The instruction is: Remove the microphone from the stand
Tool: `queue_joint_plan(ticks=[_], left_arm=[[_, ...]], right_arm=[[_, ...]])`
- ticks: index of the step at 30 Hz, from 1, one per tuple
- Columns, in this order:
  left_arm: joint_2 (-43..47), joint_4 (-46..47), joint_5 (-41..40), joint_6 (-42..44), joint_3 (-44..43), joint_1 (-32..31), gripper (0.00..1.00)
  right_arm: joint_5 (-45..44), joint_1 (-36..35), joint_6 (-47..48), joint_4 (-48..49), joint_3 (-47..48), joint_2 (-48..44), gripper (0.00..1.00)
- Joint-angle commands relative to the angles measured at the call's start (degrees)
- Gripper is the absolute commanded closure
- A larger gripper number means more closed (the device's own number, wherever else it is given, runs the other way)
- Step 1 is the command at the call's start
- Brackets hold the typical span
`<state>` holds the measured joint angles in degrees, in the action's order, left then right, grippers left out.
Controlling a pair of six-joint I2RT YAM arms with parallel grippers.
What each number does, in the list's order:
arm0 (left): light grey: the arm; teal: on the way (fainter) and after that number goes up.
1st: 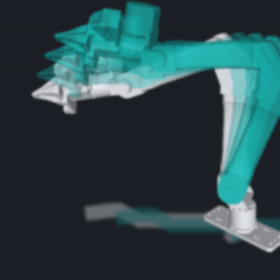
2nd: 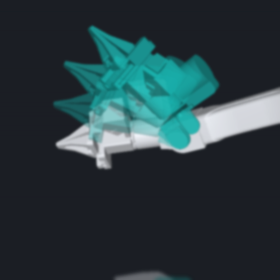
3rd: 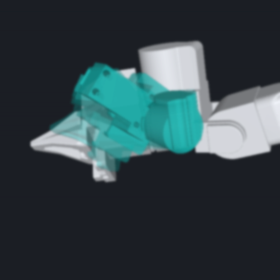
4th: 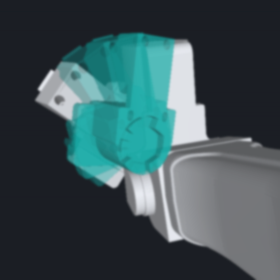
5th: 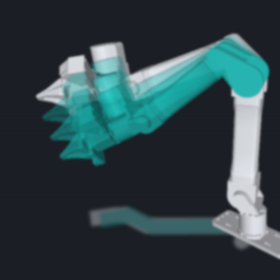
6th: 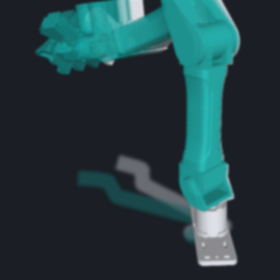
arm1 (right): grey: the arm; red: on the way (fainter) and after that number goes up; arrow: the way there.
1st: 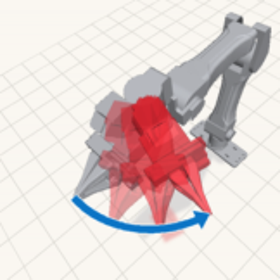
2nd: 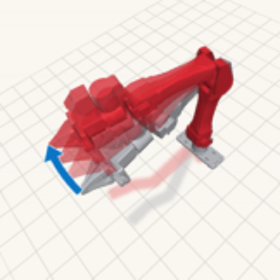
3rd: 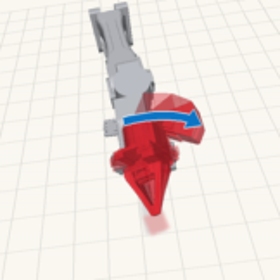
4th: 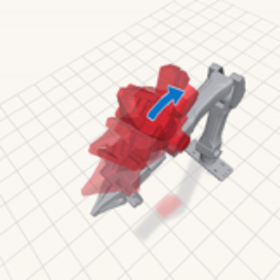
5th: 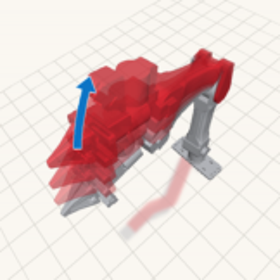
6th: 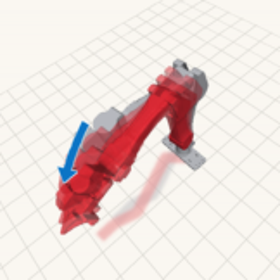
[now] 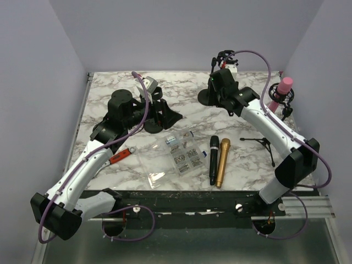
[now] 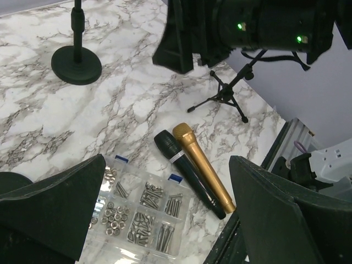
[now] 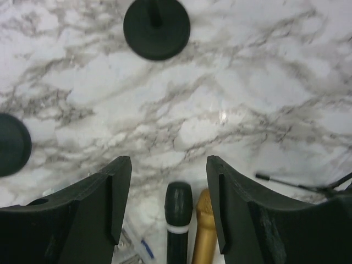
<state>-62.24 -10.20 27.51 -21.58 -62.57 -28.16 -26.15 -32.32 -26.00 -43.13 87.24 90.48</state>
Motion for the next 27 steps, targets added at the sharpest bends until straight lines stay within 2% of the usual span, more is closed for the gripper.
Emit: queue_joint_plan(ticks=[1,10,15,19,27], left_arm=[[1.7,-0.5,-1.2,1.1,-0.3,-0.6,0.01],[2.5,-0.4,-1.4,1.1,-0.2,-0.6,0.02],[2.4,-1.0,-2.1,1.5,-0.5,-0.6,0.01],[2.3,-0.9,-2.3,1.6,-0.3,-0.7,0.02],[1.7,-1.1,-2.2,1.7,-0.5,-0.7,0.01]], right_arm=[[-11.2,-0.3,7.3,-0.4,11.0,7.3,0.38],[-15.1,-0.2,21.3,8.9,36.4,22.9,0.38],[-16.3,-0.2,29.3,14.8,45.5,29.4,0.32],[-17.3,0.2,33.9,21.3,46.3,31.7,0.28],[-13.3,2.4,32.3,24.4,46.3,33.4,0.24]])
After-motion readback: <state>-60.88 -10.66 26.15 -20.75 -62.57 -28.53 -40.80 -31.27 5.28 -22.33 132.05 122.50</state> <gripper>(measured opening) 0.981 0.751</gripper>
